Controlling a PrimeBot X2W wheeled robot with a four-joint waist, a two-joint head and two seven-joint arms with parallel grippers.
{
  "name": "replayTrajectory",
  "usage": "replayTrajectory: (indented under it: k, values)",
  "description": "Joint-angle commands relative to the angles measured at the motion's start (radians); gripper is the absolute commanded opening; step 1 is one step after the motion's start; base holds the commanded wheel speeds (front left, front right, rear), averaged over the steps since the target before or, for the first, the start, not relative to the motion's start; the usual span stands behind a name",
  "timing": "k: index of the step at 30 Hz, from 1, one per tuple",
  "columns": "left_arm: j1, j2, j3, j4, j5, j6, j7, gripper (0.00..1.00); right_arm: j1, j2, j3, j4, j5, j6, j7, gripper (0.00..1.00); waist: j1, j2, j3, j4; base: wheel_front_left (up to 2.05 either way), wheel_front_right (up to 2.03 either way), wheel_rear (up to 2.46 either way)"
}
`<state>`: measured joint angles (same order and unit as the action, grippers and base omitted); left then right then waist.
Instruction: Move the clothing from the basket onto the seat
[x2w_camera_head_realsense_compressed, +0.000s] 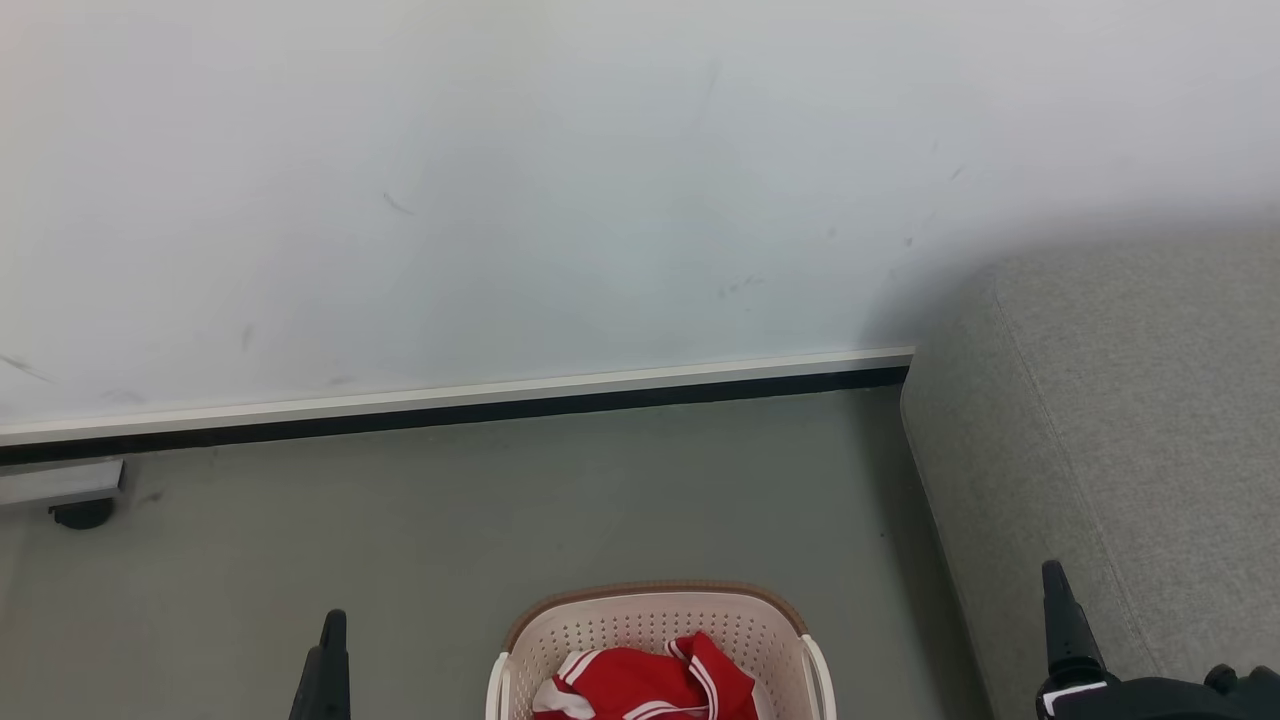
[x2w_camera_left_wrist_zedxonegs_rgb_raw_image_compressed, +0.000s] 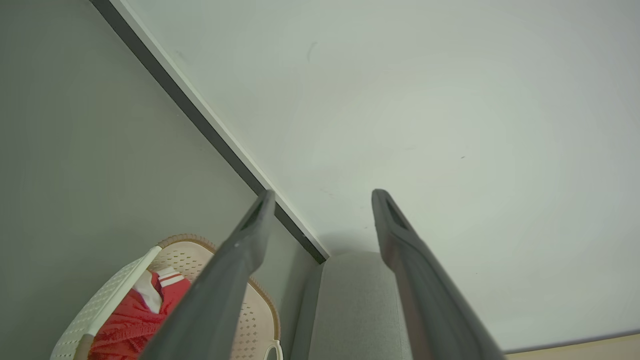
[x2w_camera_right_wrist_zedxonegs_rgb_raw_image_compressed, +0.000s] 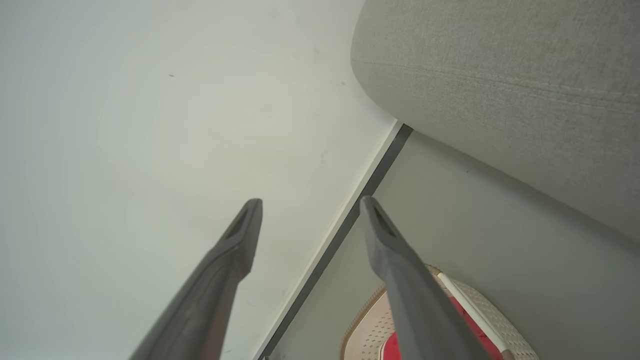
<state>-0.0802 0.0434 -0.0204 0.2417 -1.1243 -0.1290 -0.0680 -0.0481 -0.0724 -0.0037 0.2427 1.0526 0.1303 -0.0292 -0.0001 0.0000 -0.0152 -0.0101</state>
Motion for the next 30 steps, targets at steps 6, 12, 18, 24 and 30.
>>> replayTrajectory:
  k: [6, 12, 18, 24, 30]
  values:
    - [0.008, 0.005, 0.004, -0.059, 0.118, 0.004, -0.025, 1.00, -0.003, -0.013, 0.034, -0.045, -0.131, 0.000, -0.028, 1.00, 0.0001, 0.0000, -0.001, -0.001, 0.00, 0.00, 0.00]
    - [0.019, 0.006, 0.000, -0.099, 0.221, 0.019, -0.042, 1.00, -0.003, -0.017, 0.066, -0.070, -0.231, 0.000, -0.049, 1.00, 0.0001, 0.0000, -0.004, -0.002, 0.00, 0.00, 0.00]
    - [0.034, 0.006, -0.010, -0.134, 0.327, 0.032, -0.061, 1.00, -0.005, -0.030, 0.112, -0.089, -0.329, 0.000, -0.071, 1.00, 0.0001, 0.0000, -0.009, -0.004, 0.00, 0.00, 0.00]
    - [0.050, 0.007, -0.016, -0.161, 0.411, 0.041, -0.077, 1.00, -0.001, -0.033, 0.141, -0.105, -0.398, 0.000, -0.090, 1.00, 0.0001, 0.0000, -0.014, -0.007, 0.00, 0.00, 0.00]
    - [0.061, 0.007, -0.023, -0.190, 0.495, 0.044, -0.090, 1.00, 0.000, -0.042, 0.189, -0.125, -0.447, 0.000, -0.108, 1.00, 0.0001, 0.0000, -0.017, -0.008, 0.00, 0.00, 0.00]
